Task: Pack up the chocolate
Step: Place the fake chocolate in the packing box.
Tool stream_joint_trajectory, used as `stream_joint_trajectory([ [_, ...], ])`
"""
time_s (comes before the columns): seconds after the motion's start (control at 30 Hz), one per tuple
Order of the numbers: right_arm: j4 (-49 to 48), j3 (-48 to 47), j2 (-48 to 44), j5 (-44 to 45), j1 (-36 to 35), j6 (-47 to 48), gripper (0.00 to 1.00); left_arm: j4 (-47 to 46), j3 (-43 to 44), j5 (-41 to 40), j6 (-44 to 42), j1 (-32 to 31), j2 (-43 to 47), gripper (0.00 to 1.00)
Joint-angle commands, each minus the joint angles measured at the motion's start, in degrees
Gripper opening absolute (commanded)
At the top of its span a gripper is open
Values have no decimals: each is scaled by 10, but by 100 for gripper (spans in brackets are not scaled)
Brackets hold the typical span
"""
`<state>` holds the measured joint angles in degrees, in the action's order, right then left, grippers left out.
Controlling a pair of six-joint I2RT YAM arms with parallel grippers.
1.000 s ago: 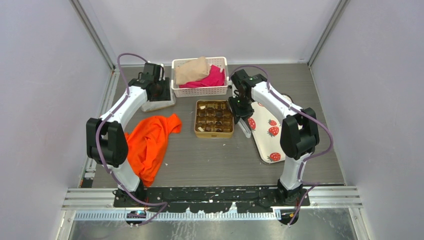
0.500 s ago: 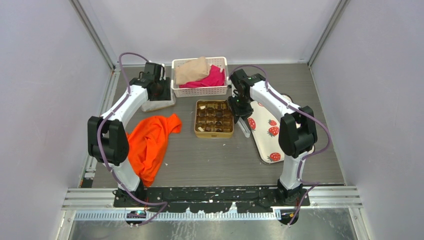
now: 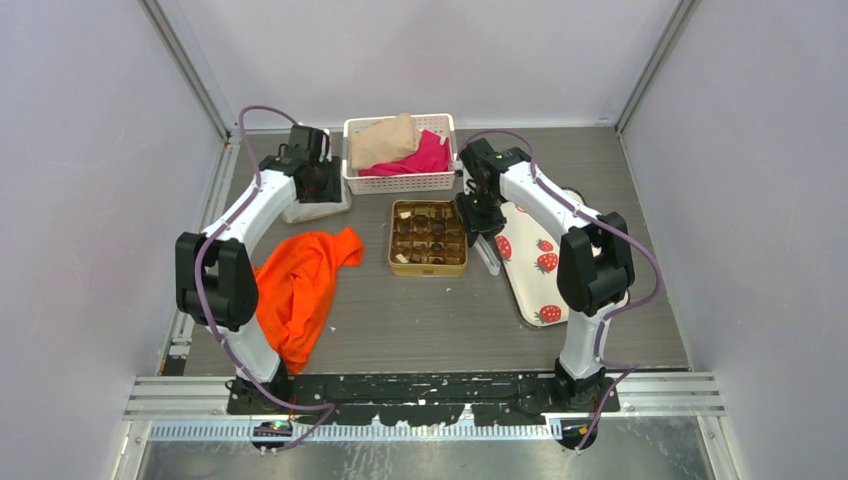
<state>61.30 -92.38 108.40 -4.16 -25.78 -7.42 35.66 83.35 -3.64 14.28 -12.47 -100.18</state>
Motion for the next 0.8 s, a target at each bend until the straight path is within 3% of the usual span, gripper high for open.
stream_joint_trajectory([
  [0.0, -5, -24, -23, -22, 0, 13, 28, -1, 20, -4, -12, 0, 3, 51],
  [0.77, 11, -3, -44, -20, -1, 14, 33, -4, 8, 3, -19, 6, 11, 50],
])
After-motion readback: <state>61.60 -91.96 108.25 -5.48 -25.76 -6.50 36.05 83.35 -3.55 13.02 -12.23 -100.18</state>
